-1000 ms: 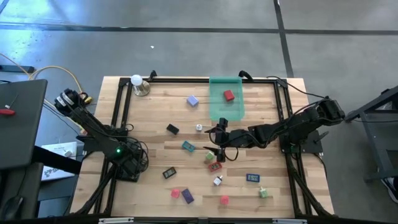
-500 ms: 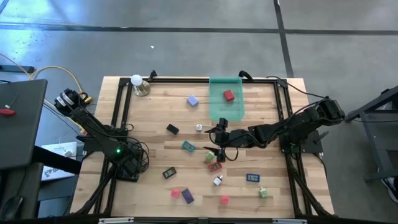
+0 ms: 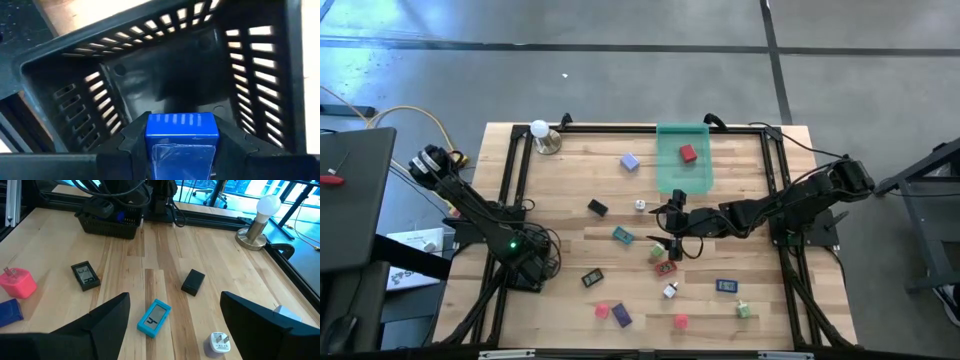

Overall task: Pick & Place Office items
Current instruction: Put the top blue digital timer into the black bin

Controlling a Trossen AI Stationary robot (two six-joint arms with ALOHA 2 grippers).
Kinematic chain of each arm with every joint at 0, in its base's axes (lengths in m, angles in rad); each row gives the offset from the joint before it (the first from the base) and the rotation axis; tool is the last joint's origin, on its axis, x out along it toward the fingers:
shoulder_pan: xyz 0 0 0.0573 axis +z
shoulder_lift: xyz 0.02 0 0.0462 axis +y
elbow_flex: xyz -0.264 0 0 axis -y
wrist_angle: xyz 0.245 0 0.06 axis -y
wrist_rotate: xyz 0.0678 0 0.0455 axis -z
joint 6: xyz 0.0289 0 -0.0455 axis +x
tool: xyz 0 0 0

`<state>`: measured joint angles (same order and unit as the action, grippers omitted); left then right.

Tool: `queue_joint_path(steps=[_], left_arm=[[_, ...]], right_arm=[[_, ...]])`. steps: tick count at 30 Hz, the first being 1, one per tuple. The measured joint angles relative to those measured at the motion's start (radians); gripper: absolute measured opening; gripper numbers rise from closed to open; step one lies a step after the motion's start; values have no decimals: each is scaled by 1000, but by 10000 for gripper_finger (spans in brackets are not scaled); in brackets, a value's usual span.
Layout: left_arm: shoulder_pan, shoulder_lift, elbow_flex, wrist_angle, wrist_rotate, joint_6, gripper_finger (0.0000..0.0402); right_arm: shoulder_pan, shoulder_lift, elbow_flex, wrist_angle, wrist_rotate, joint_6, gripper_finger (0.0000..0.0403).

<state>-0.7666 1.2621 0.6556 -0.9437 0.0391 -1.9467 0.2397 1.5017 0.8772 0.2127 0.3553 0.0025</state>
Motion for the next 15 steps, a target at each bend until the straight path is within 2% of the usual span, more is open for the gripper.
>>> queue_joint_path(steps=[3,15], left_arm=[[0,0,0,9,-1,36,160],[0,0,0,6,-61,-16,161]], right_arm=[[0,0,0,0,0,0,300],[0,0,0,0,0,-7,300]])
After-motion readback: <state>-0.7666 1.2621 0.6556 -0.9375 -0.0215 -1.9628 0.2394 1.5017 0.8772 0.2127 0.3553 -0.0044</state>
